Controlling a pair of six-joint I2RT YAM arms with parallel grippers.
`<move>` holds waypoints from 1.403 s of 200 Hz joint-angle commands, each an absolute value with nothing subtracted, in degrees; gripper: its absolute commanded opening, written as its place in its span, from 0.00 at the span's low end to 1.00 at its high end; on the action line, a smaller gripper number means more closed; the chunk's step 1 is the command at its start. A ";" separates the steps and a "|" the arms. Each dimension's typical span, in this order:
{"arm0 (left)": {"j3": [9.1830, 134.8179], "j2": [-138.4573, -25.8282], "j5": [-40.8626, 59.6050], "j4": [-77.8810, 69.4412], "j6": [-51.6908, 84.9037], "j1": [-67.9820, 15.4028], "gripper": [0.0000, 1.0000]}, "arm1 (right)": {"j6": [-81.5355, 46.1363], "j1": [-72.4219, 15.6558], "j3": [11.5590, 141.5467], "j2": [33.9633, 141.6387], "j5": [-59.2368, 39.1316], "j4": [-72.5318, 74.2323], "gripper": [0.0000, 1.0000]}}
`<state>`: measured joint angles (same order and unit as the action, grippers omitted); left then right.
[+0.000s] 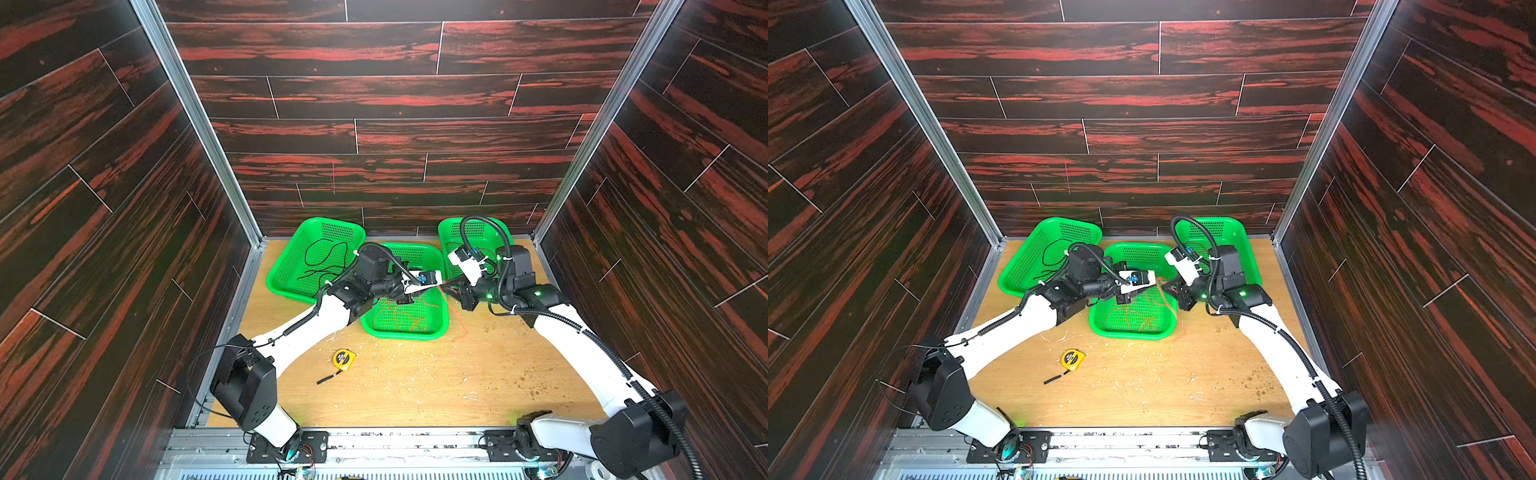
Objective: Untangle the cables
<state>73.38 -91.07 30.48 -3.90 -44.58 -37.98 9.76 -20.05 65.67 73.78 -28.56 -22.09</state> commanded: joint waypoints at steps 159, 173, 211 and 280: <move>77.91 -87.91 28.30 -10.68 14.46 -37.82 0.85 | 2.40 -23.20 61.46 69.33 -6.66 -1.67 0.00; 78.25 -89.21 29.17 -13.12 17.47 -38.95 0.82 | 3.11 -24.48 62.00 69.69 -5.00 -1.63 0.00; 80.85 -92.71 29.90 -10.38 19.66 -40.77 0.69 | 4.13 -26.36 61.65 69.21 -3.06 -0.46 0.00; 79.50 -93.69 25.15 -7.09 18.13 -40.87 0.31 | 4.39 -26.98 60.80 68.05 -2.96 -0.98 0.00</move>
